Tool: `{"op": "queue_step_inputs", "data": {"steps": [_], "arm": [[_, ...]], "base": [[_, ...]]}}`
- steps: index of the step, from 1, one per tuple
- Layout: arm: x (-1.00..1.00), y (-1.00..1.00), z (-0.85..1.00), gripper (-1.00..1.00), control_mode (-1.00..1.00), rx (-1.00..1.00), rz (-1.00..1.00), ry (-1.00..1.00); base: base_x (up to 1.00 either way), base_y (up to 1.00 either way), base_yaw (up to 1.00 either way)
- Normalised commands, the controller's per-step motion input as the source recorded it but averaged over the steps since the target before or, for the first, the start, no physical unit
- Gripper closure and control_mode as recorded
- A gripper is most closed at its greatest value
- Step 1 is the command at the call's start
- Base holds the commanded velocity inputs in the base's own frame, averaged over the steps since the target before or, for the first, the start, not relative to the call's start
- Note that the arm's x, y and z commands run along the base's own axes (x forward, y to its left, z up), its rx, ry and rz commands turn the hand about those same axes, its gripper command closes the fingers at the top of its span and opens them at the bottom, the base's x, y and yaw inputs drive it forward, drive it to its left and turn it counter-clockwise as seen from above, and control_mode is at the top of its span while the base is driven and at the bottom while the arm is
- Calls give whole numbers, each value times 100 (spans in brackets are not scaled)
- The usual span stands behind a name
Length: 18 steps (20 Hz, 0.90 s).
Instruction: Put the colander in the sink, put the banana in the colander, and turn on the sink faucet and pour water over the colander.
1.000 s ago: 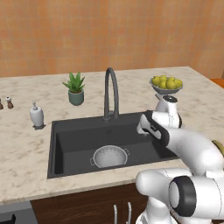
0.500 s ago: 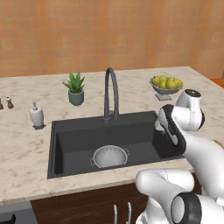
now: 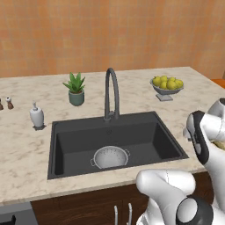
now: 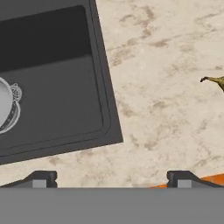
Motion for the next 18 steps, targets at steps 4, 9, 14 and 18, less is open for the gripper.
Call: {"op": "queue_step_inputs", "data": {"steps": [4,9,14,18], "arm": [[-8,-86,1,-100,-100,0,-4,0],[0,-57,0,-100,-100,0,0,-2],[1,-45,0,-100,-100,0,0,-2],[5,-28,0,-100,-100,0,0,-1]], "base": [[0,0,0],[0,0,0],[0,0,0],[0,0,0]]}}
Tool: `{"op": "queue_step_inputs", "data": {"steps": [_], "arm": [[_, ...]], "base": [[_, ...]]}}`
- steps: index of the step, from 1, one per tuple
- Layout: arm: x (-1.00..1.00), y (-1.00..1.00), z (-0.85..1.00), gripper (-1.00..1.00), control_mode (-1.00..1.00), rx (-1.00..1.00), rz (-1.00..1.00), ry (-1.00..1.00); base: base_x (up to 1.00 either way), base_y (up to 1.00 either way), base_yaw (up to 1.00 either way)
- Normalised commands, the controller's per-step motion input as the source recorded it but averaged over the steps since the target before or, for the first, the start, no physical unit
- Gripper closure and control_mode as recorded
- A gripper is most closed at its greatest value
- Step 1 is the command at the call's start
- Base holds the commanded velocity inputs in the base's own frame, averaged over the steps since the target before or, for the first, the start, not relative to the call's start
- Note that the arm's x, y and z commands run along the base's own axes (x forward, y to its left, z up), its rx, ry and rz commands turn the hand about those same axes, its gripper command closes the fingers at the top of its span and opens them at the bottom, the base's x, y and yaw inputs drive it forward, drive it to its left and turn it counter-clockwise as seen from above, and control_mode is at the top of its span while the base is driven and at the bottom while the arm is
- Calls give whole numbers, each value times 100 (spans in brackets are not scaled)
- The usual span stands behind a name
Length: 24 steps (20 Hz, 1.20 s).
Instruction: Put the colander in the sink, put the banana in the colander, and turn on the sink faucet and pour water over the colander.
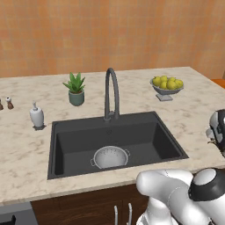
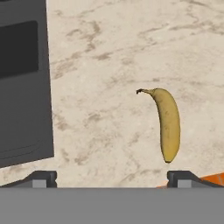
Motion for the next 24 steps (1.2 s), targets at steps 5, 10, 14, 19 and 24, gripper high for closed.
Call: {"op": "queue_step_inputs", "data": {"steps": [5,10,14,19,24], "arm": [[16,-11,0,-100,-100,0,0,0],[15,-28,-8,-100,-100,0,0,0],[0,-53,-23,-100,-100,0,0,0],[0,-51,-35,-100,-100,0,0,0],[0,-21,-34,-100,-100,0,0,0]], "base": [[0,0,0],[0,0,0],[0,0,0],[0,0,0],[0,0,0]]}}
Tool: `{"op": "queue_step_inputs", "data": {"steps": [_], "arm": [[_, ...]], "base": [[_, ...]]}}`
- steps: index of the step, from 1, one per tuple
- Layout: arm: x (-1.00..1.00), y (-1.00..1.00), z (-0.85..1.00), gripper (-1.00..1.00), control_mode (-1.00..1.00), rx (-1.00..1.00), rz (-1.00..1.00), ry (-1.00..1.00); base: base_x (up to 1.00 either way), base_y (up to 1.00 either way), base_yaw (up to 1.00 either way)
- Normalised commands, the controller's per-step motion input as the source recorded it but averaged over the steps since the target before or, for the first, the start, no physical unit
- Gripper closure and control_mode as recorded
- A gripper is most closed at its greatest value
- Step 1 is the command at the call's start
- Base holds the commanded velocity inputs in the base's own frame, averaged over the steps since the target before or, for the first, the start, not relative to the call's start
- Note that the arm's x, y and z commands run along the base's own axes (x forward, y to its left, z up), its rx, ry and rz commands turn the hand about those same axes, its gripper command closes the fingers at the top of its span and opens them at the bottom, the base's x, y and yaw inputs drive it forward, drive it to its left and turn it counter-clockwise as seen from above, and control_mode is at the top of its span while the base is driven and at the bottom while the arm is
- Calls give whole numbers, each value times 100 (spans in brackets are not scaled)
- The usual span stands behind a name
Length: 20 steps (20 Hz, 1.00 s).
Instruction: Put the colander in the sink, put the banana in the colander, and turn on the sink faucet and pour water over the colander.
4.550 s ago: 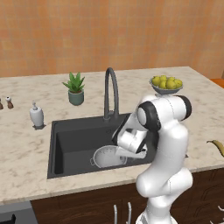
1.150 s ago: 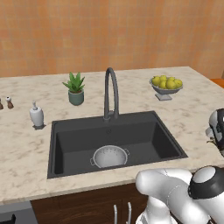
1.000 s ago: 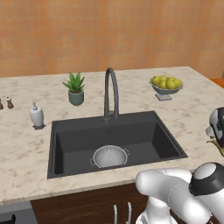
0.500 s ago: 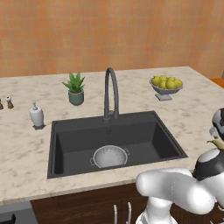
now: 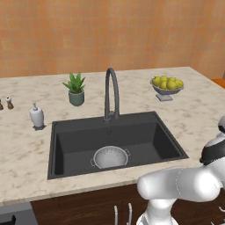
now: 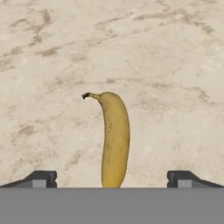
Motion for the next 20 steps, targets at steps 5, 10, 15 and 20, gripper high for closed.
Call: {"op": "queue_step_inputs", "data": {"steps": [5,10,15,20], "arm": [[0,0,-19,-100,-100,0,0,0],[0,0,-32,-100,-100,-1,0,0],[0,0,-30,-100,-100,-1,0,1],[0,2,-18,-100,-100,-2,0,1]], "base": [[0,0,0],[0,0,0],[0,0,0],[0,0,0]]}}
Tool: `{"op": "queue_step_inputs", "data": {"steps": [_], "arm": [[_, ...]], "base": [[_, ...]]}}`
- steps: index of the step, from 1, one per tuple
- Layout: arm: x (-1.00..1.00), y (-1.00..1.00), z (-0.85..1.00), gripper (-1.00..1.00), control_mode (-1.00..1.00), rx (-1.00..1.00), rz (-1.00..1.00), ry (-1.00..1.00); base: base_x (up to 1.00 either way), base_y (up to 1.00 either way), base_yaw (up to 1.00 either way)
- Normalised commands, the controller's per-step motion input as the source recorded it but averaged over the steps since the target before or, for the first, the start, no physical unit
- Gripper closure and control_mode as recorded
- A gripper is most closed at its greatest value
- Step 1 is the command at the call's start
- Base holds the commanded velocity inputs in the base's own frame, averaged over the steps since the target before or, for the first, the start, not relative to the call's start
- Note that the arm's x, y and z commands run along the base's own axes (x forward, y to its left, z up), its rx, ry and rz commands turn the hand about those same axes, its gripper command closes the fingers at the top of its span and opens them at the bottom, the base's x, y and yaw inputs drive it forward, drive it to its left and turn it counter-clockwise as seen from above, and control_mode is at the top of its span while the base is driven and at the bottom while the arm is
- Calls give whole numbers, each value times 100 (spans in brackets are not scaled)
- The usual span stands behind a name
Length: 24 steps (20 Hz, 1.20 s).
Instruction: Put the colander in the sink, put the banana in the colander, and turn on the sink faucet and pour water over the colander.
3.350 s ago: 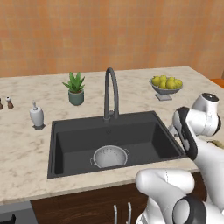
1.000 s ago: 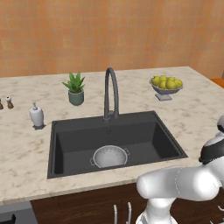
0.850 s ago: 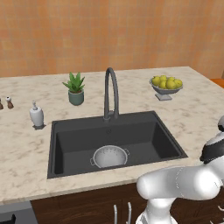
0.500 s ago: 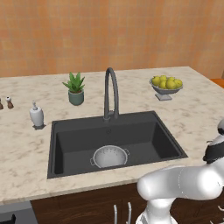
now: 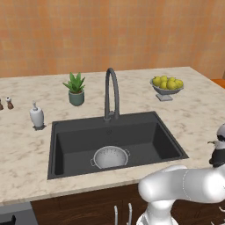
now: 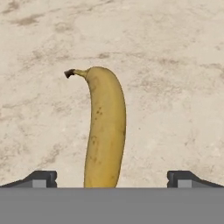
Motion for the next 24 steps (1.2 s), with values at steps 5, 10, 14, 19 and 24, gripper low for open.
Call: {"op": "queue_step_inputs", "data": {"steps": [5,10,14,19,24], "arm": [[8,3,-13,-100,-100,-2,0,4],[13,4,-17,-100,-100,-2,0,3],[16,0,-18,-100,-100,0,0,3],[6,0,-20,-100,-100,0,0,2],[0,0,-5,100,-100,0,0,1]], "base": [[0,0,0],[0,0,0],[0,0,0],[0,0,0],[0,0,0]]}}
